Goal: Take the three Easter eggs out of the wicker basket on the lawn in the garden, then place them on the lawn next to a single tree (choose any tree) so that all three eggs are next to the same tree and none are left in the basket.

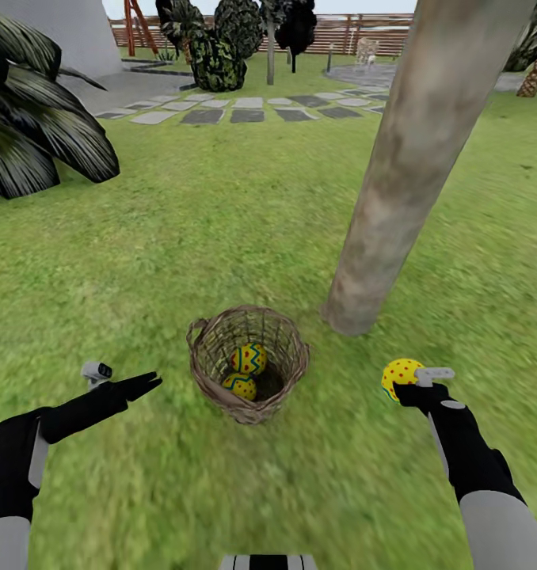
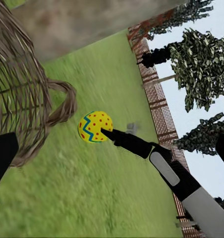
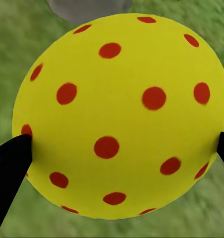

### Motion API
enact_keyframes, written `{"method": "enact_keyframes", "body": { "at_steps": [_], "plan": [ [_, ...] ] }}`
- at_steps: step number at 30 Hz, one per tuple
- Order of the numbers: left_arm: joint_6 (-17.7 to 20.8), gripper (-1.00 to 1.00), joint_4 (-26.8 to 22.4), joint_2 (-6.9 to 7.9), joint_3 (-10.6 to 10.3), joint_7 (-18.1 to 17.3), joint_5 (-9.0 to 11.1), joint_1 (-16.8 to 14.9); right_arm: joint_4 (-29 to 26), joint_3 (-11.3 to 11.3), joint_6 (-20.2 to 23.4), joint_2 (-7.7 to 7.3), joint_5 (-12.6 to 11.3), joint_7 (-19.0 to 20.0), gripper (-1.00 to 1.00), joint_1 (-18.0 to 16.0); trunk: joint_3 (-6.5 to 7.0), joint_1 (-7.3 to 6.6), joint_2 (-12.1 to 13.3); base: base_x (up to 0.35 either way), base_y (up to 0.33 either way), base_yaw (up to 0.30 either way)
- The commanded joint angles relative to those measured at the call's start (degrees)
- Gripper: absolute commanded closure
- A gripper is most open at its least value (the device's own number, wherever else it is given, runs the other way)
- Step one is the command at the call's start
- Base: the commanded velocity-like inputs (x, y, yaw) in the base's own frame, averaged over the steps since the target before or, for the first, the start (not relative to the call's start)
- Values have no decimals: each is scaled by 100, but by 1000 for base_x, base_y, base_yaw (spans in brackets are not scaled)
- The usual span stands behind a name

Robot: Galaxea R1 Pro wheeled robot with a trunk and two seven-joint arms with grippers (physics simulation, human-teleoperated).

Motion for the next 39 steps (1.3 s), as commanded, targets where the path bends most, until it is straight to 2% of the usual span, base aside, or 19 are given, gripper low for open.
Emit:
{"method": "enact_keyframes", "body": {
  "at_steps": [1, 8, 10, 11, 12, 14, 15, 19, 22, 28, 33, 35, 37, 39],
  "plan": [
    [62, -100, -3, 3, 2, -29, -15, -4, -8, 41, 20, 1, 58, 54, 100, -1, -4, -2, -2, -83, -327, 292],
    [62, -100, 1, -1, 2, -29, -15, -3, 304, 187, -78, 1, 59, 35, 100, -1, -4, -2, -2, -83, -328, 294],
    [63, -100, 3, -2, 2, -29, -15, -3, 560, 221, -394, 13, 58, -292, 100, -6, -4, -2, -2, -83, -329, 256],
    [59, -100, 4, -2, 2, -29, -15, -3, 766, 338, -694, 118, 57, -679, 100, -19, -4, -2, -2, -83, -329, 82],
    [62, -100, 4, -2, 2, -29, -15, -3, 972, 617, -926, 256, 62, -1114, 100, -25, -4, -2, -2, -83, -329, 22],
    [63, -100, 1, 0, 2, -29, -15, -3, 1053, 940, -1005, 331, 41, -1359, 100, -27, -4, -2, -2, -83, -330, 20],
    [63, -100, -2, -5, 2, -29, -15, -3, 1058, 1018, -1017, 349, 36, -1406, 100, -27, -4, -2, -2, -83, -332, 171],
    [63, -100, -3, -17, 1, -29, -9, -4, 1067, 1071, -1025, 363, 41, -1461, 100, -34, -4, -2, -2, -83, -339, 263],
    [63, -100, -3, -19, 2, -29, -7, -3, 1071, 1074, -1026, 480, 62, -1474, 100, -35, -4, -2, -2, -47, -344, 288],
    [63, -100, -3, -17, 2, -29, -7, -3, 1073, 1090, -1026, 521, 62, -1476, 100, -36, -4, -2, -2, 55, -345, 289],
    [63, -100, -2, -19, 2, -29, -7, -3, 1106, 1091, -1035, 717, 59, -1476, 100, -86, -4, -2, -2, 176, -317, 290],
    [63, -100, 4, -13, 2, -29, 0, -3, 1185, 1091, -1219, 795, 76, -1476, 100, -104, -4, -2, -2, 196, -308, 291],
    [63, -100, 5, -11, 2, -29, 2, -3, 1337, 1091, -1484, 814, 82, -1484, 100, -113, -4, -2, -2, 197, -307, 241],
    [63, -100, 5, -11, 2, -29, 2, -3, 1381, 1085, -1554, 817, 76, -1499, 100, -115, -4, -2, -2, 199, -304, 74]
  ]
}}
